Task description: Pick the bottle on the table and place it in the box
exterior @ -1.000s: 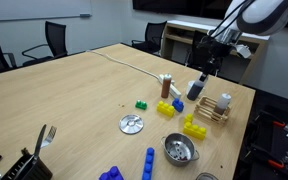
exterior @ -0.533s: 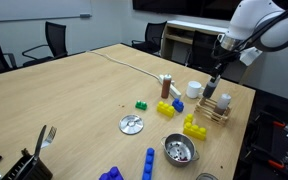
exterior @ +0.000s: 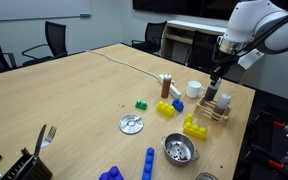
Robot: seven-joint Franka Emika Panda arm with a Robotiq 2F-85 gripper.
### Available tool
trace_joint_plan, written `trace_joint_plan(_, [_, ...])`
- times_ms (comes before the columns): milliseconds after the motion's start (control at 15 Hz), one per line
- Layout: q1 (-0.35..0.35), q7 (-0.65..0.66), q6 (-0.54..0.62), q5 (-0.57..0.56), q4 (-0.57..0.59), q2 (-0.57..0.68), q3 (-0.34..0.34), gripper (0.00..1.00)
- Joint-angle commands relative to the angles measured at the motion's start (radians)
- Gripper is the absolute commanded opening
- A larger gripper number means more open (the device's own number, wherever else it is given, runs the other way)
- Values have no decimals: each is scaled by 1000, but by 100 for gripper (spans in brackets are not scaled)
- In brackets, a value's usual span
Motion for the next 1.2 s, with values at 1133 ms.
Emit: trace_joint_plan(1133, [45, -301, -12, 273, 88, 177, 11, 60])
